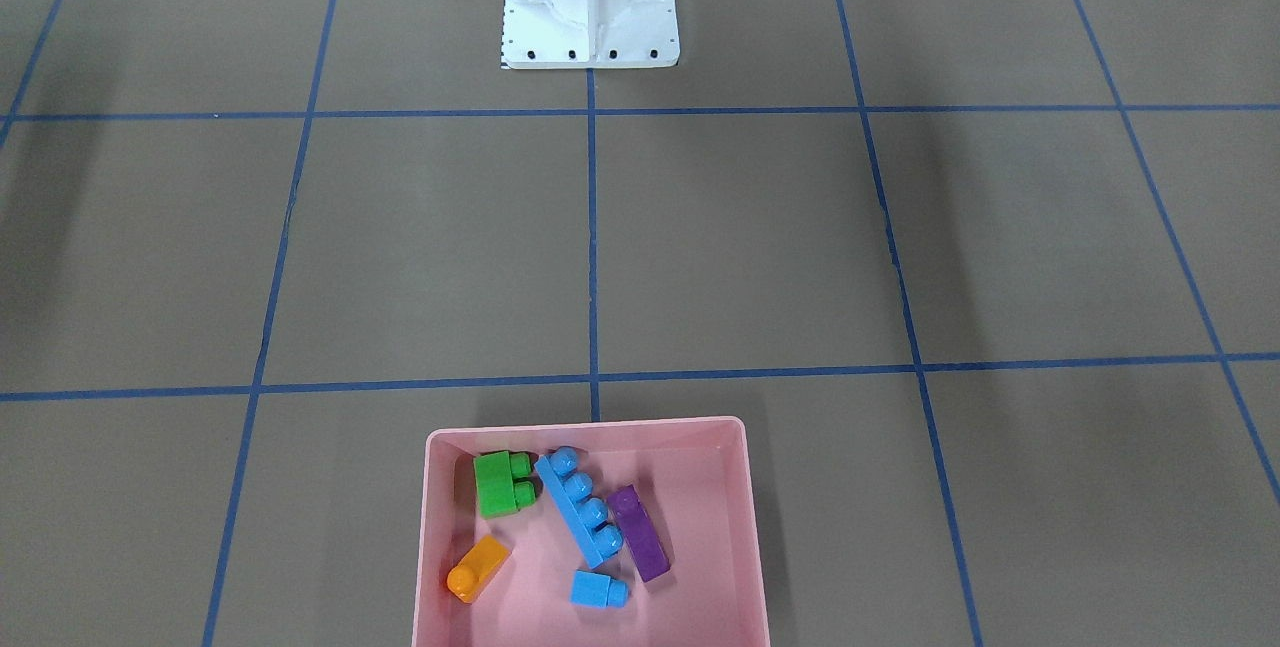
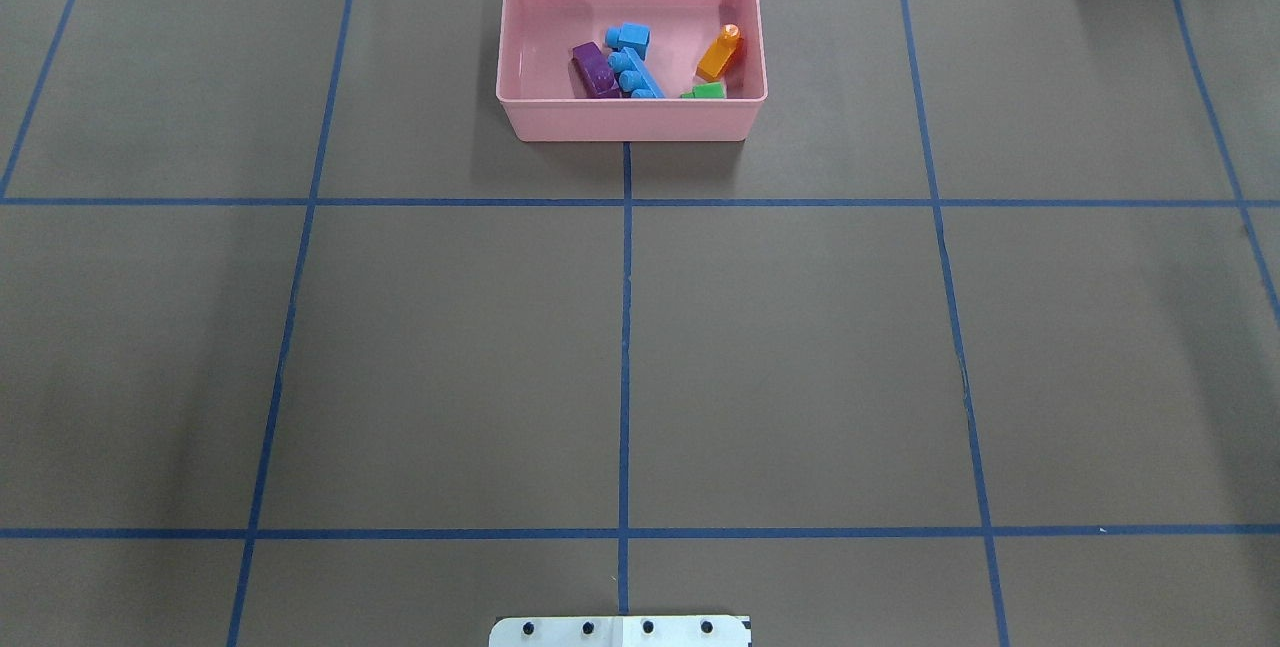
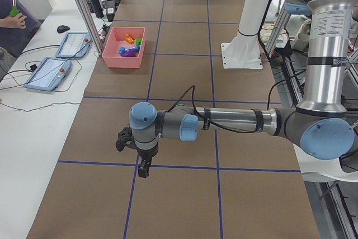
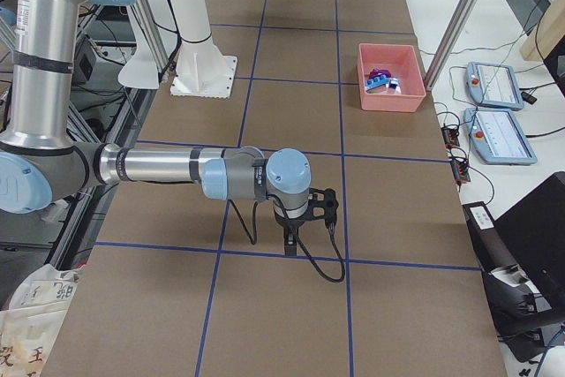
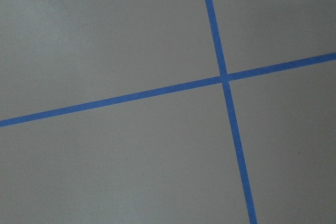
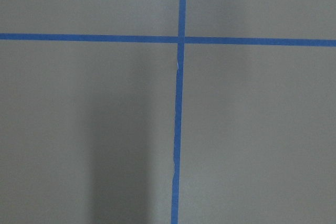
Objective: Put all blocks into box
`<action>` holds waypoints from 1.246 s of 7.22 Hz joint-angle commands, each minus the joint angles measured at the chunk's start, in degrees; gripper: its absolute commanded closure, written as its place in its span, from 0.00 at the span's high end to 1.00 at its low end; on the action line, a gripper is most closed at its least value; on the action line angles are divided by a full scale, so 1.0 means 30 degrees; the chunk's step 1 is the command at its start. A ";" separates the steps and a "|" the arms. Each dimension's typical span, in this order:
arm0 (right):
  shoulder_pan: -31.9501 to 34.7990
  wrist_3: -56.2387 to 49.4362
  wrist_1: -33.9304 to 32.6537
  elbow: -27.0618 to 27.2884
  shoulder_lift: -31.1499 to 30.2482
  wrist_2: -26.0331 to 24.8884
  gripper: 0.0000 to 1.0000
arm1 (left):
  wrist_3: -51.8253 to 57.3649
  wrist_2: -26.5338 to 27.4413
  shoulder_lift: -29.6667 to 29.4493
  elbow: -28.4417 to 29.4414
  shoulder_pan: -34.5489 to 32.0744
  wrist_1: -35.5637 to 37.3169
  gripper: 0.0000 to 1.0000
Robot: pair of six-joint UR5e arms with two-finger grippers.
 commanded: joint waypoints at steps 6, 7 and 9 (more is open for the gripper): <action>0.0018 0.0142 0.0868 -0.0526 0.0050 0.0273 1.00 | -0.3260 -0.2577 0.0021 -0.0224 0.0028 -0.0182 1.00; 0.0018 0.0113 0.0868 -0.0555 0.0050 0.0273 1.00 | -0.3305 -0.2584 0.0050 -0.0198 0.0028 -0.0183 1.00; -0.0011 0.0113 0.0868 -0.0555 0.0050 0.0302 1.00 | -0.3335 -0.2409 0.0050 -0.0139 0.0028 -0.0183 1.00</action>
